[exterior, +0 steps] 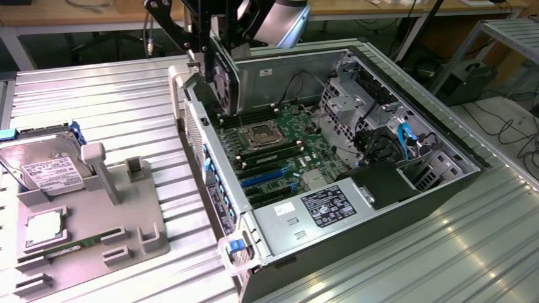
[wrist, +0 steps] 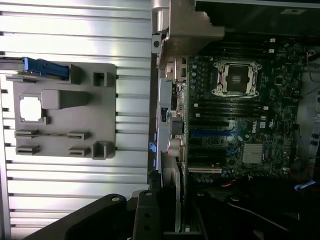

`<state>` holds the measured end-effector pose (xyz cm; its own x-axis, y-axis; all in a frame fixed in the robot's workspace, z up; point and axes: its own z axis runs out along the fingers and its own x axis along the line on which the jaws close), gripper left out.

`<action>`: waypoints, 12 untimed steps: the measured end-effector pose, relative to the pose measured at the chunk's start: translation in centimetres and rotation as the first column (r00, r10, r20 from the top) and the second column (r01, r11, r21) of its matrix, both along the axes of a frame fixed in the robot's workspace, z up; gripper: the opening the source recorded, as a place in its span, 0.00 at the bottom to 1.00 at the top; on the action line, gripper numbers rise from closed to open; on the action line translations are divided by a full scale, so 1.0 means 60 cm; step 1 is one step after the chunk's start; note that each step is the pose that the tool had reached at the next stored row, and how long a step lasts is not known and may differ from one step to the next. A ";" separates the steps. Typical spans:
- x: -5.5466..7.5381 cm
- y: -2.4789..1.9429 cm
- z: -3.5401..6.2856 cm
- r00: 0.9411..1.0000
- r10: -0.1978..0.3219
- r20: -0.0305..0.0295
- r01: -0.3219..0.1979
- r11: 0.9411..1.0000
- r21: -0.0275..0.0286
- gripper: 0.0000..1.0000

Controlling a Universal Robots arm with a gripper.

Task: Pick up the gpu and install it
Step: 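Pick up the gpu and move the gpu toward the slot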

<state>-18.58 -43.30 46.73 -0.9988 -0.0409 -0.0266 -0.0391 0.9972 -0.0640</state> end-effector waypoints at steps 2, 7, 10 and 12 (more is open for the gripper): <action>0.008 0.0000 0.000 1.000 0.000 -0.003 0.000 1.000 0.000 0.28; 0.020 0.0001 0.000 1.000 0.000 -0.003 0.000 1.000 0.000 0.28; 0.026 0.0001 0.000 1.000 0.000 -0.003 0.000 1.000 0.000 0.28; 0.029 0.0001 0.000 1.000 0.000 -0.003 0.000 1.000 0.000 0.28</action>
